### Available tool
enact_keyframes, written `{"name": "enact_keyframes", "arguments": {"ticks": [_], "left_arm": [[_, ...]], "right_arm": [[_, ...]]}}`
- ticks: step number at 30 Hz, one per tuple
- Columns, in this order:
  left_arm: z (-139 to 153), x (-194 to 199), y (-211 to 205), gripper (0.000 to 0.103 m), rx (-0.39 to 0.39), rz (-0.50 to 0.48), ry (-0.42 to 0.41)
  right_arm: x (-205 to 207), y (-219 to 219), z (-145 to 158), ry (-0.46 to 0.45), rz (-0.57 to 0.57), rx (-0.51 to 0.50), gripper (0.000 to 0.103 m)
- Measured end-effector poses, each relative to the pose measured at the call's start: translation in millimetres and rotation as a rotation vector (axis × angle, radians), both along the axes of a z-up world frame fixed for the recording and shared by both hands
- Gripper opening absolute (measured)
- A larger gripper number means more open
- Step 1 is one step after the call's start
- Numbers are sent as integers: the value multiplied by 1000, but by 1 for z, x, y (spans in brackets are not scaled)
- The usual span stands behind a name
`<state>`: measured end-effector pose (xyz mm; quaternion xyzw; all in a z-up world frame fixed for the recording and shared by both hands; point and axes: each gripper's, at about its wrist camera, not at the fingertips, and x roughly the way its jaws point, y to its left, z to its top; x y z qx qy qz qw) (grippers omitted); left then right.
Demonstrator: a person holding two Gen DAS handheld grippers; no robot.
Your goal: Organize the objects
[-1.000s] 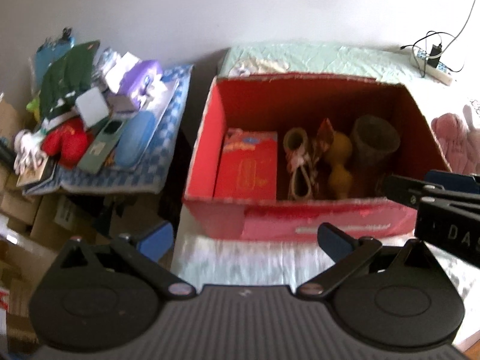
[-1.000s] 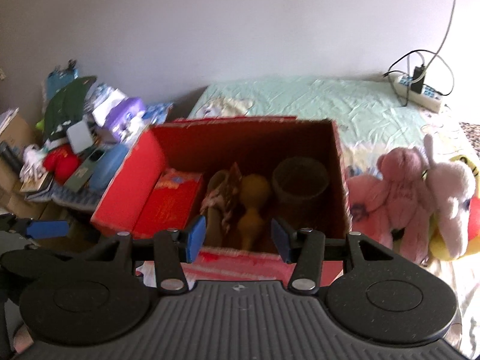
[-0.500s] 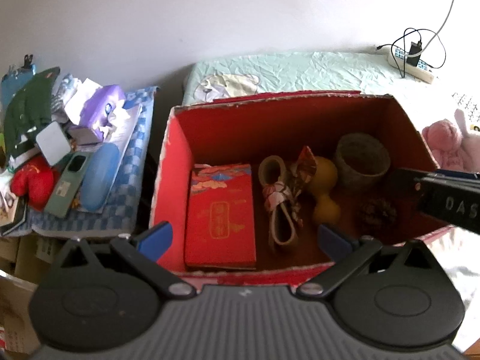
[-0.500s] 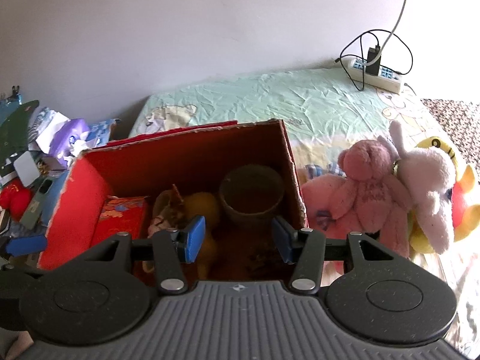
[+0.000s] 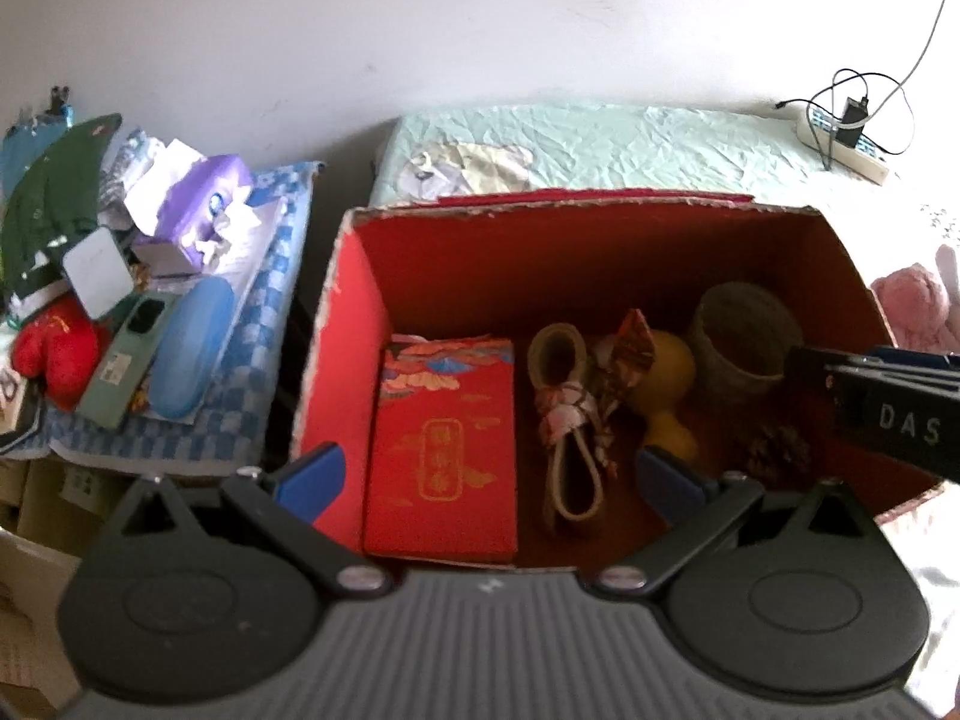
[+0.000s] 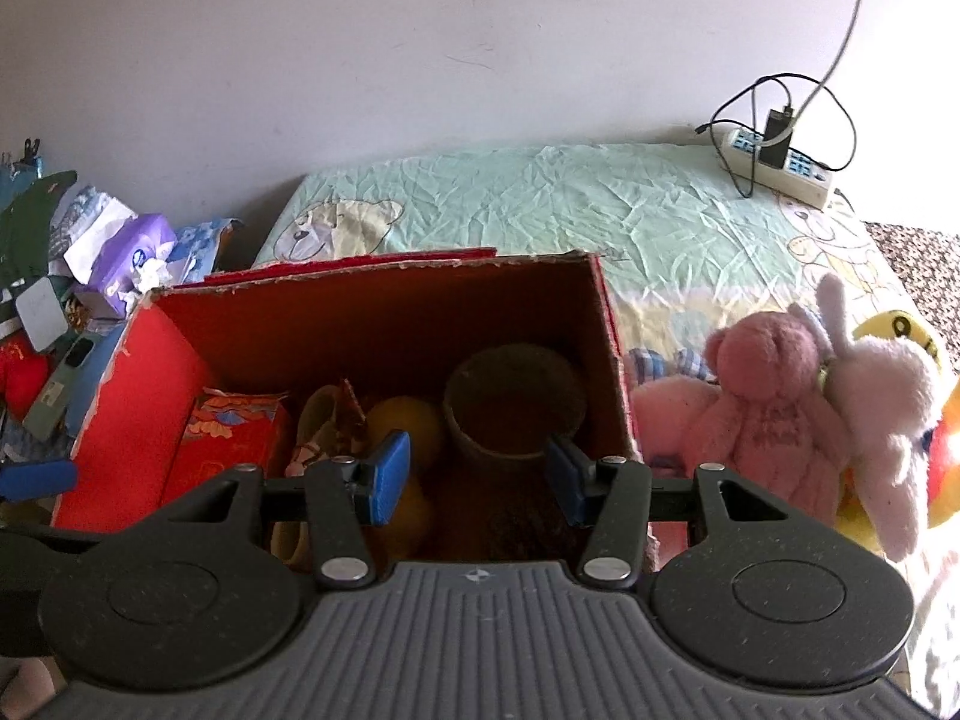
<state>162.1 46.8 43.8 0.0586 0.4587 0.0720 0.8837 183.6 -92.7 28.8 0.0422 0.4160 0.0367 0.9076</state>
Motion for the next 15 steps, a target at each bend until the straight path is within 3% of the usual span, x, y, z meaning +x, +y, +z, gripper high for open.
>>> {"name": "enact_keyframes", "arguments": {"ticks": [15], "left_arm": [[-3, 6, 10, 103, -19, 21, -6]], "right_arm": [[9, 6, -7, 16, -1, -6, 53]]}}
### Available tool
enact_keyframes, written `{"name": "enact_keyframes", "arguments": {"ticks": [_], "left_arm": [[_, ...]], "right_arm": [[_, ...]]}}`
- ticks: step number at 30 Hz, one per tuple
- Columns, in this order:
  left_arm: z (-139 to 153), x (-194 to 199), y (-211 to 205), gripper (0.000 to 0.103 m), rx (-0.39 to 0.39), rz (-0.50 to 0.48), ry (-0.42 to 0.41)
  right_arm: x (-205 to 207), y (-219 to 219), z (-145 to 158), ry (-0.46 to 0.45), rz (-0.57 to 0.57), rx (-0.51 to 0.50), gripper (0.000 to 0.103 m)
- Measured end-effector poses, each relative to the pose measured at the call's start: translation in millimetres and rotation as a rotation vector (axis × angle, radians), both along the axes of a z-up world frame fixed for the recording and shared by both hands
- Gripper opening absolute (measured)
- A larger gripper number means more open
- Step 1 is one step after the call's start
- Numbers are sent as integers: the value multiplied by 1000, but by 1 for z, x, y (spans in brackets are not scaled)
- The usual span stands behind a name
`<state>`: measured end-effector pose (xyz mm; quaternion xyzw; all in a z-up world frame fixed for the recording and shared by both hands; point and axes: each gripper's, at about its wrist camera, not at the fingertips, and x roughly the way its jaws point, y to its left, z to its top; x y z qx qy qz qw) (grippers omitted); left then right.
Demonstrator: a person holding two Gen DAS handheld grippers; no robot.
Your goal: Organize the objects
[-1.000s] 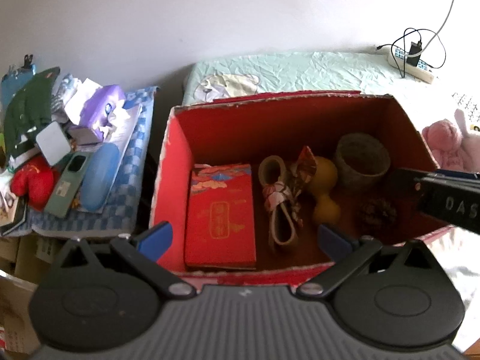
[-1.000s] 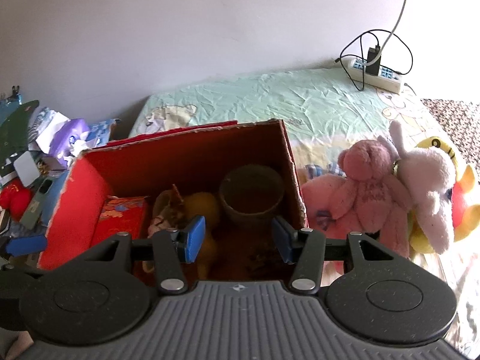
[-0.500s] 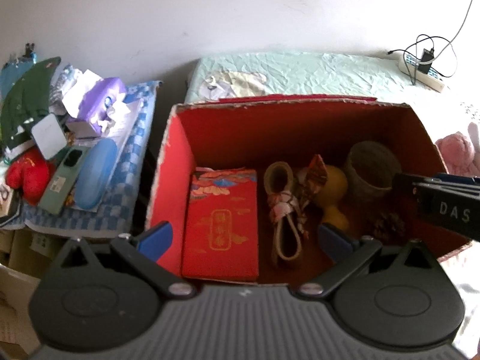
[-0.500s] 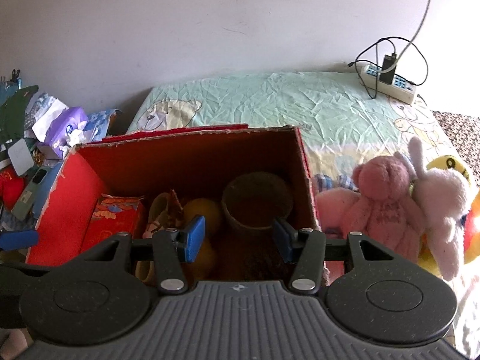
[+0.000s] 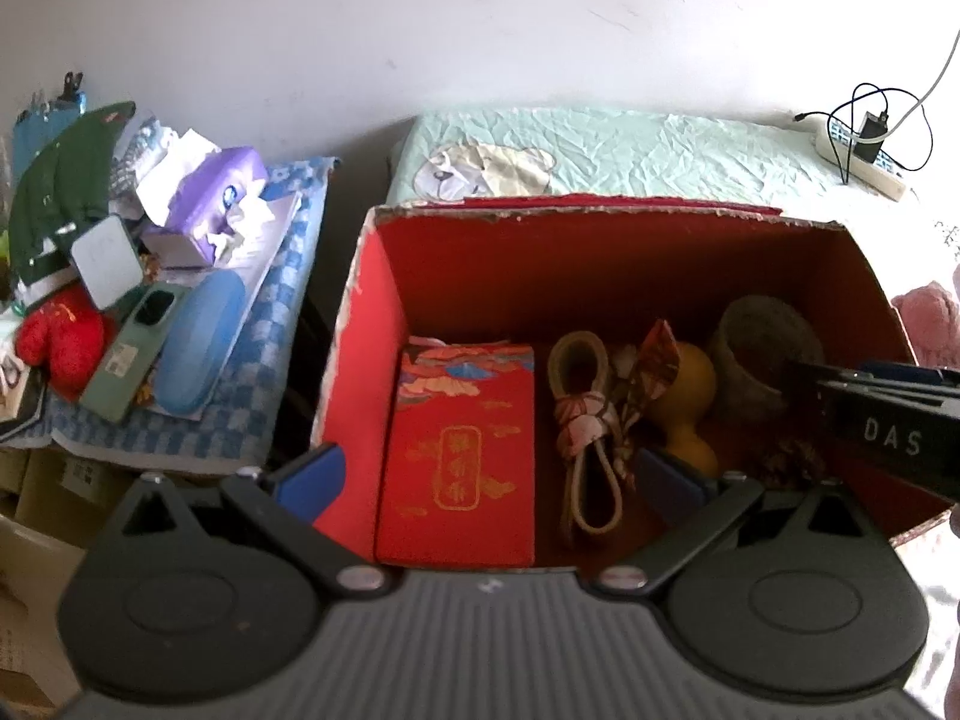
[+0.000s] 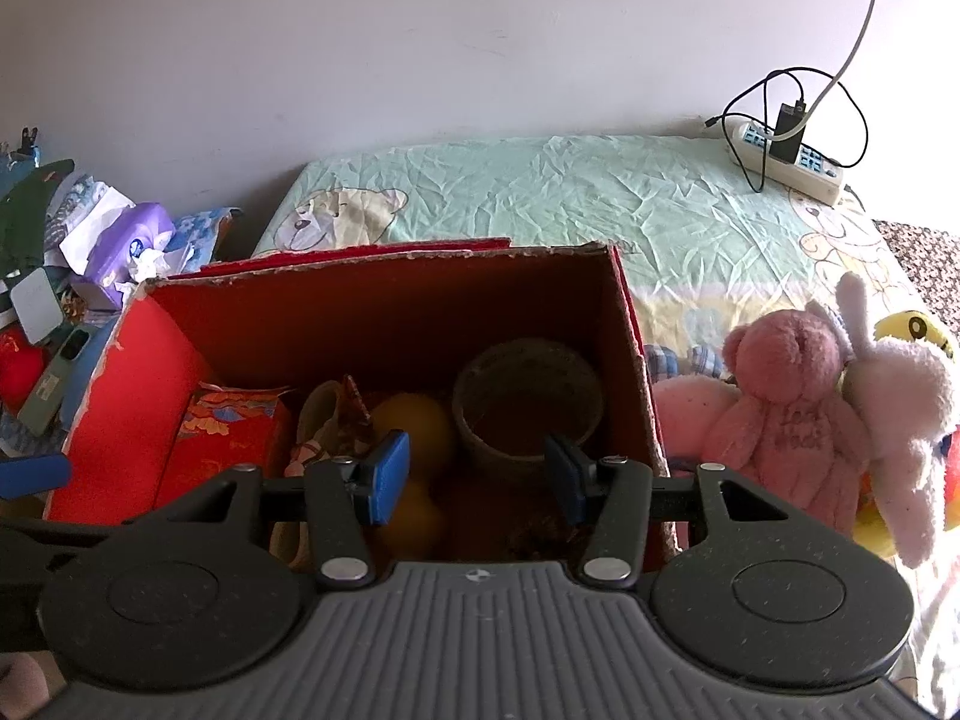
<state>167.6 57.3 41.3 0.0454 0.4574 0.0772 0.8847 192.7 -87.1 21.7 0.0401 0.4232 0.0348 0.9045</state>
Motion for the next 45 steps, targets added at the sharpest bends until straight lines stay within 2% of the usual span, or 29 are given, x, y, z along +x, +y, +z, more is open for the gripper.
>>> {"name": "enact_keyframes", "arguments": {"ticks": [15, 32, 38, 45], "left_arm": [[-4, 4, -7, 102, 28, -9, -7], [-1, 4, -9, 103, 76, 17, -37], [2, 0, -7, 103, 65, 15, -54], [-5, -1, -12, 103, 86, 20, -34]], "right_arm": [[-4, -12, -1, 10, -5, 57, 53], [-4, -9, 5, -11, 21, 43, 53], [-9, -13, 3, -9, 3, 54, 54], [-10, -15, 1, -1, -2, 67, 54]]}}
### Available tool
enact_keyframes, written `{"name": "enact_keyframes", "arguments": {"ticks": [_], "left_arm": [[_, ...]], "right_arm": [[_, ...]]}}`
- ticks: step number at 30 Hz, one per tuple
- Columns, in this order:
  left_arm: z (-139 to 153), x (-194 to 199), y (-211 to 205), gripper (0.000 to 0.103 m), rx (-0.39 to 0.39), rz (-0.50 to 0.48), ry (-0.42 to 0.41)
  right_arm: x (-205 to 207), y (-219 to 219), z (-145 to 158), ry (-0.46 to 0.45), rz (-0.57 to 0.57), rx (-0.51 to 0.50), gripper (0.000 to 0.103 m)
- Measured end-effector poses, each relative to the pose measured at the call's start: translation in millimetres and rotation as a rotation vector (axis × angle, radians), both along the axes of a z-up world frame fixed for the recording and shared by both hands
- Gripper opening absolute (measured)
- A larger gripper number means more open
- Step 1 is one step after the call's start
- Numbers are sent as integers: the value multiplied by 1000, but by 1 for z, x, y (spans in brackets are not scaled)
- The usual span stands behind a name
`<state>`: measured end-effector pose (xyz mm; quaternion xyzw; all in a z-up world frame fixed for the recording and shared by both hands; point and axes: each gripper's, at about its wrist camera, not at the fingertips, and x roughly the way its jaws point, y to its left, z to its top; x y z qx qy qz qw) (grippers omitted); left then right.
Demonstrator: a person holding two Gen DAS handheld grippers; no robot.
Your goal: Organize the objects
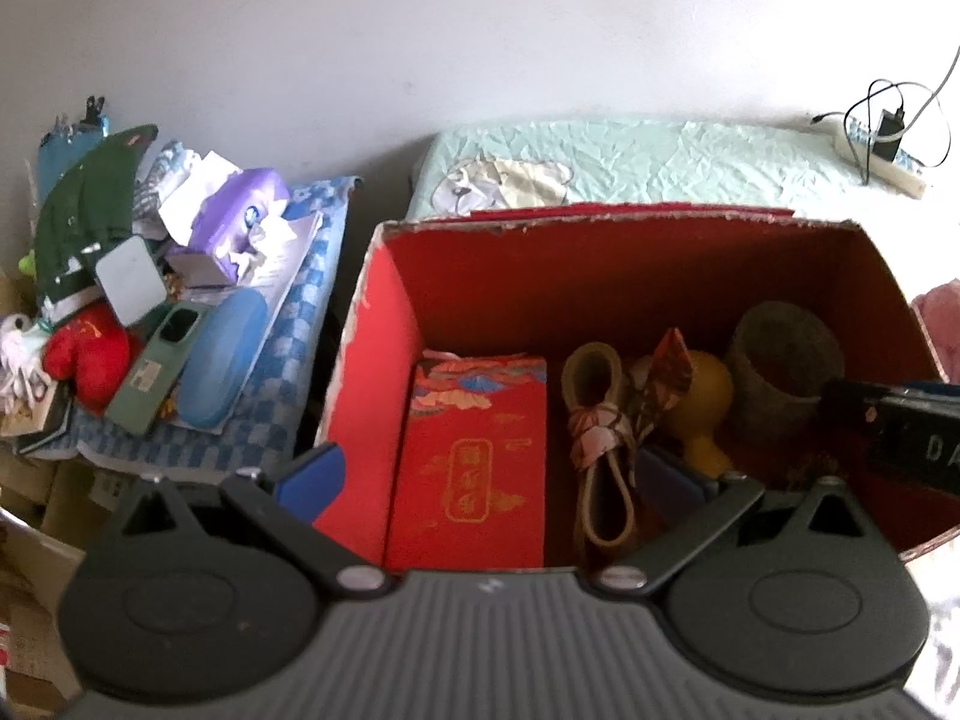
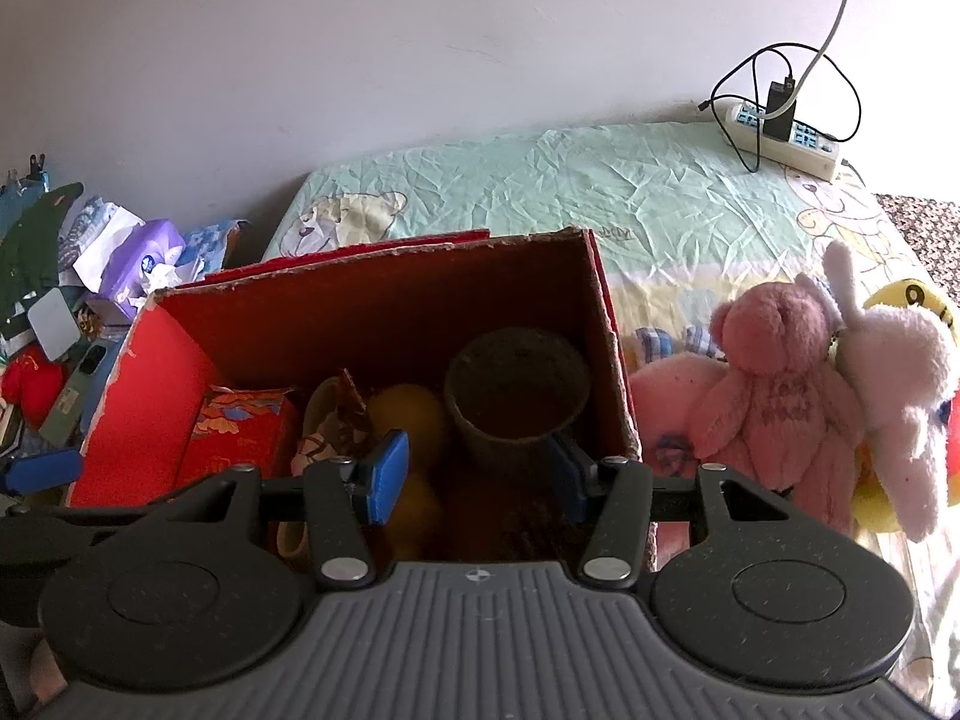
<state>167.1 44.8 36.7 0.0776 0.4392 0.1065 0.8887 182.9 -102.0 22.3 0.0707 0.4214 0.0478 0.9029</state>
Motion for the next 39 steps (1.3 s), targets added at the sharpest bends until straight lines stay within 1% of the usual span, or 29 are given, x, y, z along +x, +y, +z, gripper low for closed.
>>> {"name": "enact_keyframes", "arguments": {"ticks": [2, 5, 10, 16, 20, 23, 26, 34, 39], "left_arm": [[0, 0, 0, 103, 12, 3, -1], [-1, 2, 2, 103, -1, 8, 8], [-2, 5, 1, 103, 8, -3, 21], [-4, 7, 3, 103, -12, -21, 31], [-3, 9, 4, 103, -17, -25, 32], [-2, 11, 5, 103, -12, -28, 22], [-3, 13, 8, 103, -29, -25, 28], [-5, 17, 10, 102, -26, -36, 28], [-7, 17, 9, 98, -36, -53, 27]], "right_arm": [[0, 1, 0, -3, 6, -4, 54], [0, 1, 0, -3, 4, -2, 54], [2, 1, 0, 0, -1, -2, 54], [4, 5, -1, -1, 9, -18, 54], [6, 6, 1, -13, 7, -30, 54], [8, 6, -1, -3, 9, -31, 54], [9, 7, -2, -2, 1, -37, 54], [10, 9, -4, 10, -2, -43, 54], [11, 11, -4, 7, -2, -51, 54]]}}
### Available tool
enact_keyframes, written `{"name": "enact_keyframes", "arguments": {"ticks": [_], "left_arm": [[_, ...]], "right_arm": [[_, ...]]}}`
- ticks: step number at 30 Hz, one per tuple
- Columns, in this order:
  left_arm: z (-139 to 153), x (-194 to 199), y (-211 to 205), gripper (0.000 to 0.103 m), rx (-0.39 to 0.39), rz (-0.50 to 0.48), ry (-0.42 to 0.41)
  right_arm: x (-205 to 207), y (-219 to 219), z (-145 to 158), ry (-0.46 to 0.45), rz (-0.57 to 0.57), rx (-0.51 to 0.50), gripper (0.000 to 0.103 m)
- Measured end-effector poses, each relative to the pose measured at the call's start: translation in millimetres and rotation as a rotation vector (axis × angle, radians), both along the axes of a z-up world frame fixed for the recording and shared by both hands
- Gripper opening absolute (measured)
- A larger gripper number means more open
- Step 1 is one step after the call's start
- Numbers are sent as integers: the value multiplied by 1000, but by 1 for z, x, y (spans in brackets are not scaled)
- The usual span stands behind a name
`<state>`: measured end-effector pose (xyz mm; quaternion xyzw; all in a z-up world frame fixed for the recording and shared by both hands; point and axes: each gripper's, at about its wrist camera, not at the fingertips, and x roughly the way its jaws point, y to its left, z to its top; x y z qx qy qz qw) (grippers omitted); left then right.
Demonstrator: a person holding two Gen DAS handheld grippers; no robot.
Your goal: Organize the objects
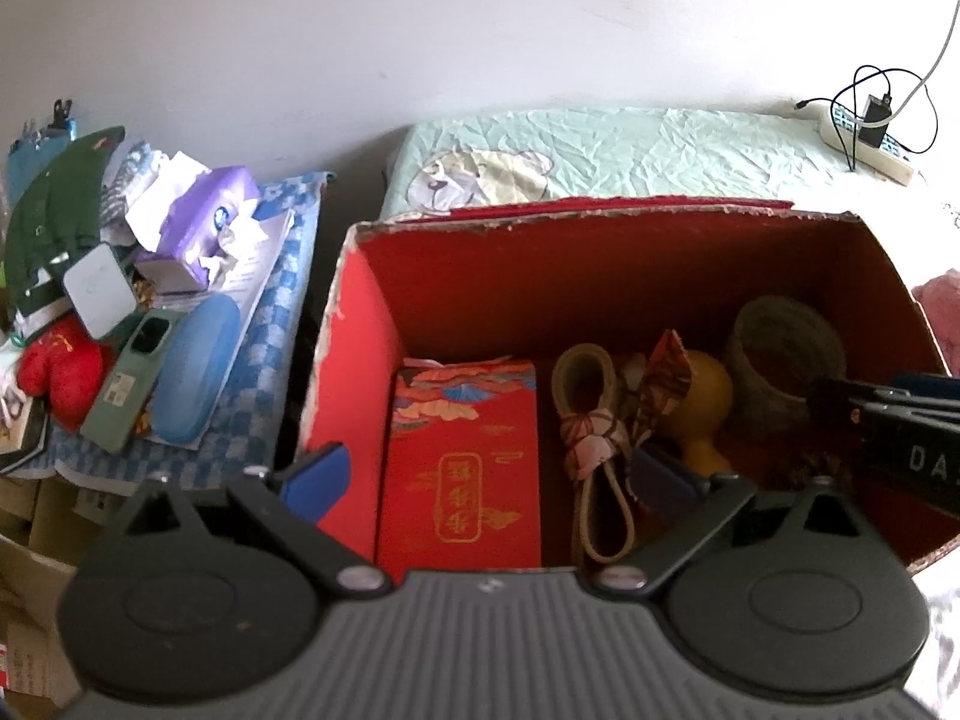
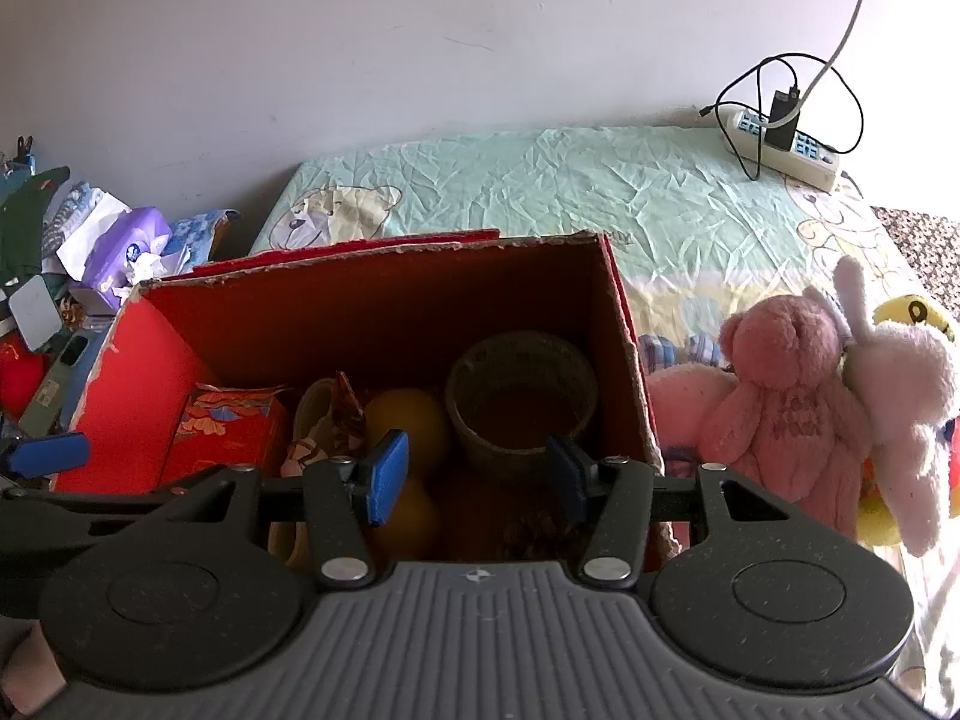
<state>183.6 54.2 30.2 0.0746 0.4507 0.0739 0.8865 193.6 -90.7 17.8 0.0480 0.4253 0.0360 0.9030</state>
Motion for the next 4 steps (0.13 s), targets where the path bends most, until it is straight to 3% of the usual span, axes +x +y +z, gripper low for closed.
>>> {"name": "enact_keyframes", "arguments": {"ticks": [4], "left_arm": [[3, 0, 3, 97, -1, 13, -22]], "right_arm": [[2, 2, 0, 0, 5, -8, 54]]}}
